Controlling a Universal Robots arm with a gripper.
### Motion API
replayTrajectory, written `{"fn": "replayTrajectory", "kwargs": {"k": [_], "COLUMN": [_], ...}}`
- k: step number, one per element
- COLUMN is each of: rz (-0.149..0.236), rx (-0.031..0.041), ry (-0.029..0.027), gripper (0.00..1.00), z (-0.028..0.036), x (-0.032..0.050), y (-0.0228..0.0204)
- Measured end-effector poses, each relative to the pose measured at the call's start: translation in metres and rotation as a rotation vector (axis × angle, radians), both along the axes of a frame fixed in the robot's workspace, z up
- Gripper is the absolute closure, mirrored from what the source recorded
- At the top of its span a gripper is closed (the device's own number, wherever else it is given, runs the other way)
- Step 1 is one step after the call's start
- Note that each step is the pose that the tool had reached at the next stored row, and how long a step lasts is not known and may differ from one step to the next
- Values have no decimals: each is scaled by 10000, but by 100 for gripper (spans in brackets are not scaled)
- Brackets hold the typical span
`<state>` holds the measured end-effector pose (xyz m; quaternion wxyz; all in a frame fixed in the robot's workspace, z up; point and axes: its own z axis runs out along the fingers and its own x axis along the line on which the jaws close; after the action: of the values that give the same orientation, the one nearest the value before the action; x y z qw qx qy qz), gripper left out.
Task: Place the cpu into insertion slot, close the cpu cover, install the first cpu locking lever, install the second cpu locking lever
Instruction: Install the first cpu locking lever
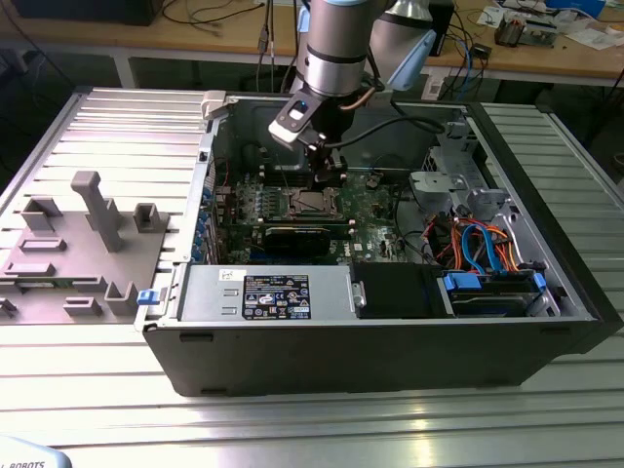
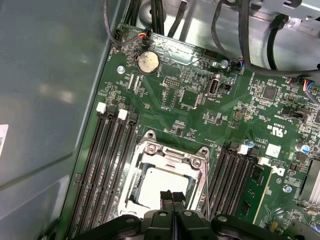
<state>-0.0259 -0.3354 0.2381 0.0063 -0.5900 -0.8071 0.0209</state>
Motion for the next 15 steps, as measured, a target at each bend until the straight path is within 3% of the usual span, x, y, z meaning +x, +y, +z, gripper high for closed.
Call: {"fn": "replayTrajectory", "kwargs": {"k": [15], "rz": [604], "rx": [0], "ry": [0], "gripper": [89], "z": [0], "x": [0], "y": [0]}}
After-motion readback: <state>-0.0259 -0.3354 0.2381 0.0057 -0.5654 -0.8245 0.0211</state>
